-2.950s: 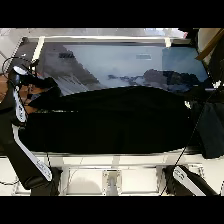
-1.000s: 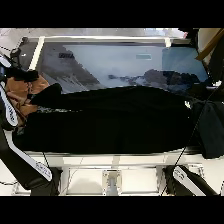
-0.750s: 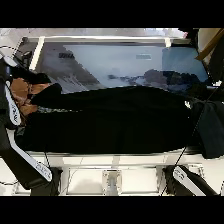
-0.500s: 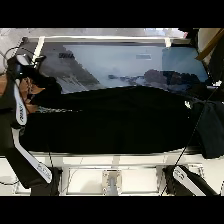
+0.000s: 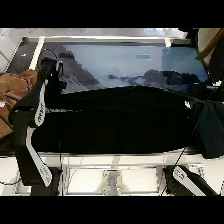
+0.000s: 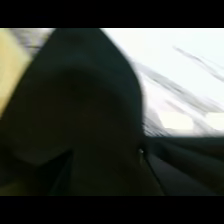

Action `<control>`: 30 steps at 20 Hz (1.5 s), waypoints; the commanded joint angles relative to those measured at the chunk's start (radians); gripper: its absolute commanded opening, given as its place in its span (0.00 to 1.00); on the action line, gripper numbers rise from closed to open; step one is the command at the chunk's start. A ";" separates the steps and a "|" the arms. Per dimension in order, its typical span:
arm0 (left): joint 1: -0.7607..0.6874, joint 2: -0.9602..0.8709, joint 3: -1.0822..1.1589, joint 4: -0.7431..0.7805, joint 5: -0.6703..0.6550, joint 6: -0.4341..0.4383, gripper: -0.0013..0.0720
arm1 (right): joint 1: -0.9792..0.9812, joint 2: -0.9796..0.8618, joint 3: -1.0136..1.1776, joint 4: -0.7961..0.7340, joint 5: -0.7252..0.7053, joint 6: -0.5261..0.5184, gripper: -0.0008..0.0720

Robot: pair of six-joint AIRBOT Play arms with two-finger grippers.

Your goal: Fold the clothes and pants, and hang the long-sleeved shirts on hangers.

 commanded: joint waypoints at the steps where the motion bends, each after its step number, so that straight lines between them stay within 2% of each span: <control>1: -0.013 -0.046 0.002 0.115 0.060 -0.143 0.55 | 0.000 -0.001 0.001 0.000 0.000 -0.033 0.29; 3: -0.008 -0.057 0.002 0.115 0.094 -0.162 0.09 | 0.000 -0.001 0.001 -0.001 0.000 -0.034 0.29; 4: -0.005 -0.055 0.003 0.116 0.113 -0.173 0.03 | 0.000 -0.001 0.001 0.000 0.000 -0.034 0.29; 7: 0.008 -0.048 0.043 0.115 0.161 -0.261 0.03 | 0.000 -0.001 0.001 0.000 0.001 -0.034 0.29; 9: 0.014 -0.023 0.046 0.078 0.200 -0.267 0.03 | 0.000 -0.001 0.001 0.000 0.002 -0.034 0.29; 10: 0.014 -0.013 0.046 0.047 0.197 -0.253 0.20 | 0.000 -0.001 0.001 0.000 0.001 -0.034 0.29; 11: 0.014 -0.009 0.046 0.014 0.187 -0.220 0.66 | 0.000 -0.001 0.001 0.000 0.001 -0.034 0.29; 12: 0.014 -0.008 0.046 -0.032 0.172 -0.198 0.81 | 0.000 -0.001 0.001 0.001 0.001 -0.034 0.29; 14: 0.014 -0.010 0.040 -0.087 0.159 -0.184 0.81 | 0.000 -0.001 0.001 0.001 0.002 -0.034 0.29; 18: 0.013 -0.016 0.035 -0.007 0.115 -0.185 0.79 | 0.000 -0.001 0.001 0.000 0.002 -0.034 0.29; 22: 0.011 -0.047 0.034 -0.021 0.038 -0.184 0.78 | 0.000 -0.001 0.001 0.000 -0.002 -0.034 0.29; 25: 0.006 -0.071 0.032 -0.034 0.033 -0.184 0.78 | 0.000 -0.001 0.001 0.000 -0.003 -0.035 0.29; 26: 0.006 -0.074 0.032 -0.030 0.036 -0.185 0.71 | 0.000 -0.001 0.001 0.000 -0.003 -0.035 0.29; 27: 0.006 -0.074 0.032 -0.012 0.036 -0.185 0.42 | 0.000 -0.001 0.001 0.000 -0.003 -0.035 0.29; 28: 0.007 -0.071 0.032 0.026 0.036 -0.185 0.02 | 0.000 -0.001 0.001 -0.001 -0.003 -0.036 0.29; 30: 0.006 -0.060 0.032 0.116 0.039 -0.189 0.03 | 0.000 -0.001 0.001 -0.007 -0.003 -0.036 0.29</control>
